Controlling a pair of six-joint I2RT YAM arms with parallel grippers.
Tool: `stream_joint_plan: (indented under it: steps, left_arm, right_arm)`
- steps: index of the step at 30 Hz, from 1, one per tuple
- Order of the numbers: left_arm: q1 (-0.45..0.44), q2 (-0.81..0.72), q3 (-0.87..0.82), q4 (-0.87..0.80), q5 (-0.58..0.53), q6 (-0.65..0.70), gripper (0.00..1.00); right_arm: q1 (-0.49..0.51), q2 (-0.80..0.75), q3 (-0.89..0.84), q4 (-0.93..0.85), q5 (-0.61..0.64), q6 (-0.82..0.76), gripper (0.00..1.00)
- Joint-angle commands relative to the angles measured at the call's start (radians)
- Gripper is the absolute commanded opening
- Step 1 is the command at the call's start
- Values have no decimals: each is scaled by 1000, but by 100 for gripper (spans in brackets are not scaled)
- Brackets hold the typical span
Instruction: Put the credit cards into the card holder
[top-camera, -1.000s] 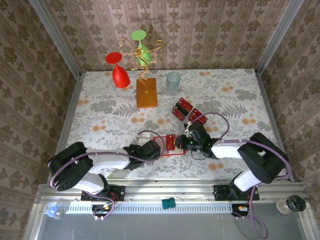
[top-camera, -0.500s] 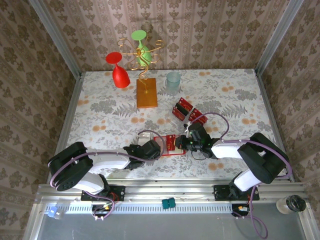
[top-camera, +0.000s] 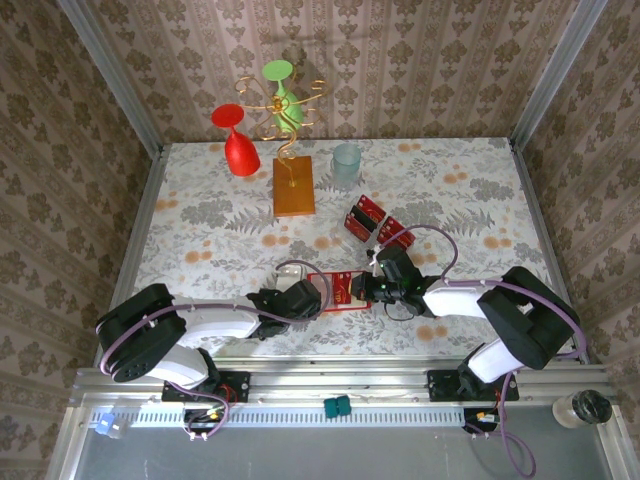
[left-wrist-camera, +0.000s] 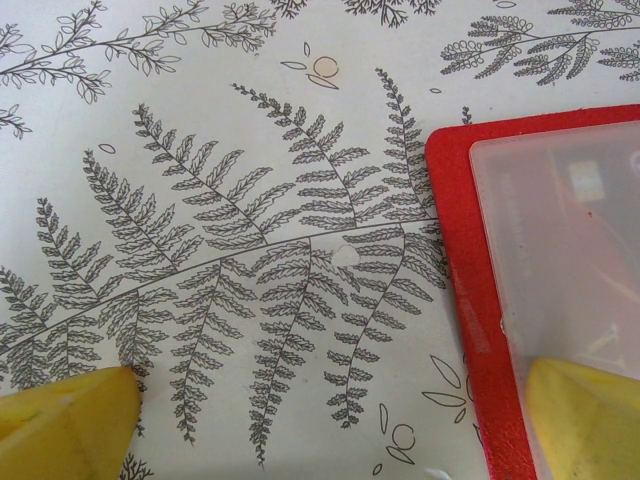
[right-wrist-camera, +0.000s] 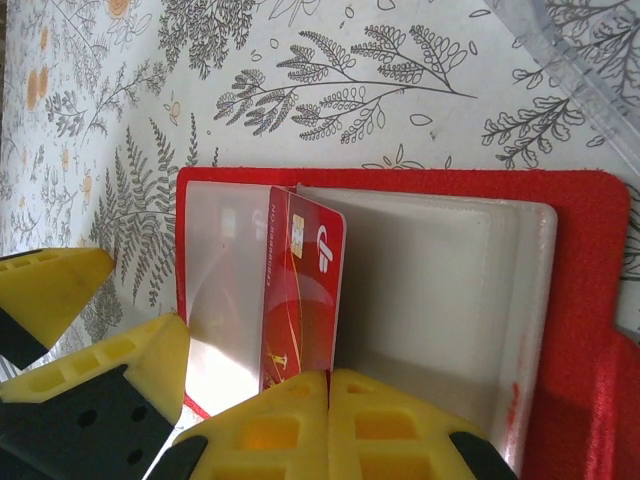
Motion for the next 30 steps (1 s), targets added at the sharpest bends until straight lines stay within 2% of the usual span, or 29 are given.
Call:
stream_joint_plan:
  steps: [1, 12, 30]
  left_arm:
    - [-7, 17, 16, -57, -17, -2, 100]
    - [-6, 17, 21, -58, -18, 4, 100]
    - [-5, 18, 22, -59, -19, 6, 100]
  right_arm:
    - [-4, 8, 8, -124, -36, -5, 0]
    - [-6, 50, 43, -181, -64, -10, 0]
    - [-17, 19, 5, -212, -45, 5, 0]
